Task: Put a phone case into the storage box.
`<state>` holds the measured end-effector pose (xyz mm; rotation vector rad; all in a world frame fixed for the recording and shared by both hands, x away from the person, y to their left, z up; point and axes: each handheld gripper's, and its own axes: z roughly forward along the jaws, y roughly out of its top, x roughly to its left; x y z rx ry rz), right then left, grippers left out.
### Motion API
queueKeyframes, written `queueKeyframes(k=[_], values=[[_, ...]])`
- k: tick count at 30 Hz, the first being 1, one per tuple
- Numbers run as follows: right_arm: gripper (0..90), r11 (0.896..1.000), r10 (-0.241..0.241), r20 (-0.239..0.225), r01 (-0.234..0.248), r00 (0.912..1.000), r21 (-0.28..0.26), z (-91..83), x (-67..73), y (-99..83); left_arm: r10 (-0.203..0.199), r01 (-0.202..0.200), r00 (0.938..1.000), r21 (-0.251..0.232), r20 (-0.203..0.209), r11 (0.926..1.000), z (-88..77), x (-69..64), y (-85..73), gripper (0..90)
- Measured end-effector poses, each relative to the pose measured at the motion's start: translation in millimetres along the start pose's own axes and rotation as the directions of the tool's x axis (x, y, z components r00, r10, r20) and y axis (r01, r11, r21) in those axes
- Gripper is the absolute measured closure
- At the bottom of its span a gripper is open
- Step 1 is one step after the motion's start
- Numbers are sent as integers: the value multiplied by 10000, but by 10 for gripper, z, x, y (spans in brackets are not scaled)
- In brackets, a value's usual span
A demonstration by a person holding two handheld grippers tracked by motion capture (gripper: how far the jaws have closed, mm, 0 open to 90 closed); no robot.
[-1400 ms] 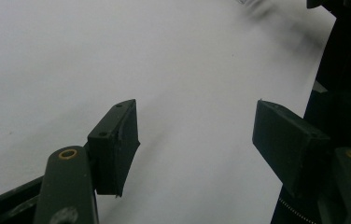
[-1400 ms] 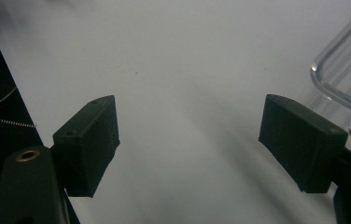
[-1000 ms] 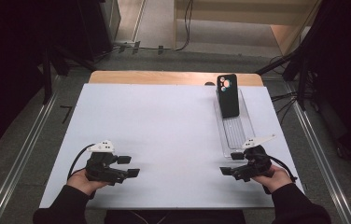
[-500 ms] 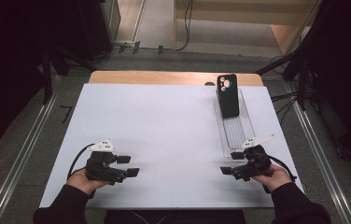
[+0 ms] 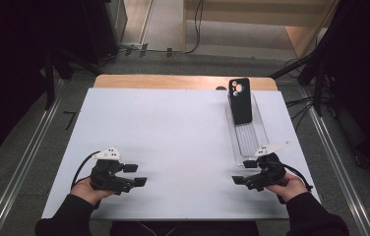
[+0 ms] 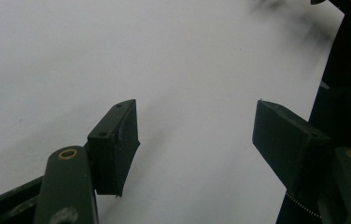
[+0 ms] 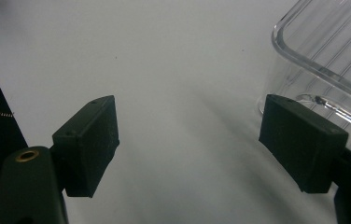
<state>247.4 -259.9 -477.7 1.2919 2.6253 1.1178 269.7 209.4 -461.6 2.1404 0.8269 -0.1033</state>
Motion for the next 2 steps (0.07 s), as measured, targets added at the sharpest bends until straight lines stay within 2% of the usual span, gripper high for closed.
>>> queueKeyframes(k=[2], values=[[178, 10000, -26, 116, 27, 9999, -57, 3, -2, -2, -7, 7, 10000, 37, -33, 10000, 1, 3, 0, 315]])
